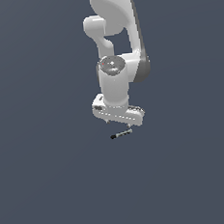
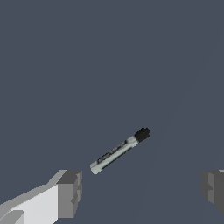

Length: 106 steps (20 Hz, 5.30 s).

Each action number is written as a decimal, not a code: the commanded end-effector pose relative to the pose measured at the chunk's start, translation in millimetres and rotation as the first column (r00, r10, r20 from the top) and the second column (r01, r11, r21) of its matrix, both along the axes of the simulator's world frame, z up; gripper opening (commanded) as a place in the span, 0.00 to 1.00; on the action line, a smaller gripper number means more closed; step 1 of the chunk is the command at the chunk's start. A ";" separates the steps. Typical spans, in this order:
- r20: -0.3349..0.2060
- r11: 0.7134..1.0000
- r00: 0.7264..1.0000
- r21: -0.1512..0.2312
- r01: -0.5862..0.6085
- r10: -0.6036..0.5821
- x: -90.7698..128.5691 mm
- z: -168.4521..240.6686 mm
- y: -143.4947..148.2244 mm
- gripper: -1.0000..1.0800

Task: Pick up the object and move it to a goal position.

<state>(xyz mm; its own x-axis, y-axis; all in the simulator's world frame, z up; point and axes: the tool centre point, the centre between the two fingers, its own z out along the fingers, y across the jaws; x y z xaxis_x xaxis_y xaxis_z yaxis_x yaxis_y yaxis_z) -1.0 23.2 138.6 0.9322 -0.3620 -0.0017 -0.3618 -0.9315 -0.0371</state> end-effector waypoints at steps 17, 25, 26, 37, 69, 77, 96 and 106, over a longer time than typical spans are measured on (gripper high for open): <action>-0.022 0.882 0.882 -0.012 0.471 -0.471 -7.0 -42.6 10.5 0.96; -0.021 0.763 0.763 -0.023 0.645 -0.646 -10.6 -59.9 13.5 0.96; -0.021 0.747 0.747 -0.025 0.664 -0.665 -11.1 -61.9 13.8 0.96; -0.014 0.613 0.613 -0.034 0.790 -0.790 -14.5 -76.3 15.5 0.96; -0.012 0.586 0.586 -0.035 0.809 -0.810 -15.4 -129.0 15.7 0.00; -0.012 0.586 0.586 -0.035 0.809 -0.810 -13.9 -127.3 18.2 0.00; -0.011 0.586 0.586 -0.036 0.809 -0.810 51.1 -62.5 118.0 0.00; -0.011 0.586 0.586 -0.036 0.809 -0.810 85.4 -31.4 167.0 0.00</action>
<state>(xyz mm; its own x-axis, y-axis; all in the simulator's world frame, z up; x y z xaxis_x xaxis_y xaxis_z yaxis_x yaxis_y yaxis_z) 80.3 184.8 103.5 0.2545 -0.9671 0.0009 -0.9671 -0.2545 -0.0002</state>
